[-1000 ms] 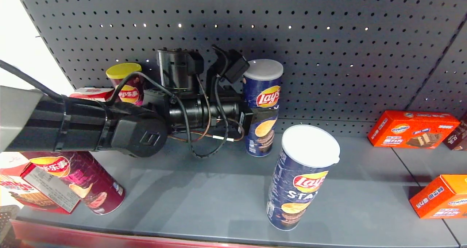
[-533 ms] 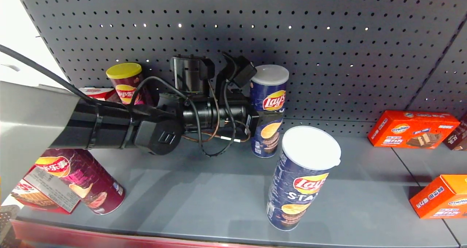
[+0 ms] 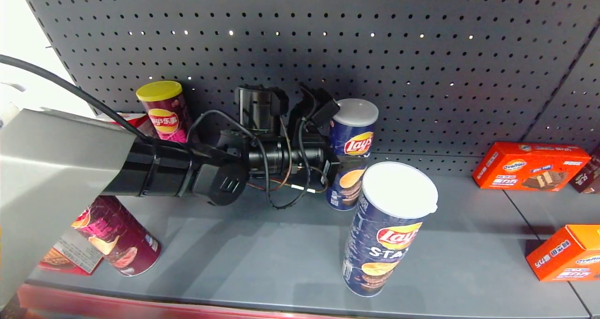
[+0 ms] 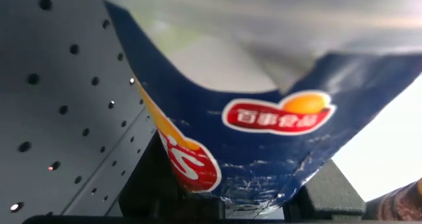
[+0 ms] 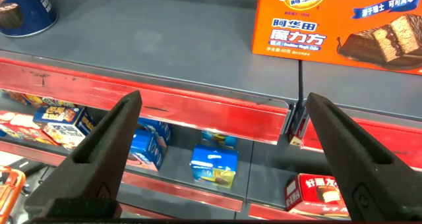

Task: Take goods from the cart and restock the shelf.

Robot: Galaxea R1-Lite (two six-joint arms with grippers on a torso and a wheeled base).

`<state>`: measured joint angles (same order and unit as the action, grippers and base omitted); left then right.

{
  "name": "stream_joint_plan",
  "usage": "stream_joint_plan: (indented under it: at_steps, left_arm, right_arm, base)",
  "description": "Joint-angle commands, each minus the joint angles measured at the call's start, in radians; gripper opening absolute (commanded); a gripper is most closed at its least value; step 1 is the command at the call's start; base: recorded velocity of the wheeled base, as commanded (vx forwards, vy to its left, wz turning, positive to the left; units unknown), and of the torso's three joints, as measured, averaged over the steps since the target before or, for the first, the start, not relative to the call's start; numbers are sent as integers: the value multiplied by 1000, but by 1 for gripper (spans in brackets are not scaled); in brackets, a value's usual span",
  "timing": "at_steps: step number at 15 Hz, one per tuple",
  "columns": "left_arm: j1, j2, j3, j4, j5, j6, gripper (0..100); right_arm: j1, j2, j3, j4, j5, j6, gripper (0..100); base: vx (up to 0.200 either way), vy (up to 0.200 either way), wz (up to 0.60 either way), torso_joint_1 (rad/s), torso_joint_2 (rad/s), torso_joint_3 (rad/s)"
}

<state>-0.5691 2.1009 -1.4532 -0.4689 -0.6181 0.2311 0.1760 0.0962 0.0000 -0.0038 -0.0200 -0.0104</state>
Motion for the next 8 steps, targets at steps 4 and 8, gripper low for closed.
stream_joint_plan:
  at_steps: [4,8]
  left_arm:
    - [-5,2,14,-2,1,25,100]
    - [-11,-7,47,-2,70,36,100]
  right_arm:
    - [0,2,0,-1,0,0,100]
    - [0,2,0,-1,0,0,100]
  base:
    - [0,0,0,0,0,0]
    - [0,0,0,0,0,0]
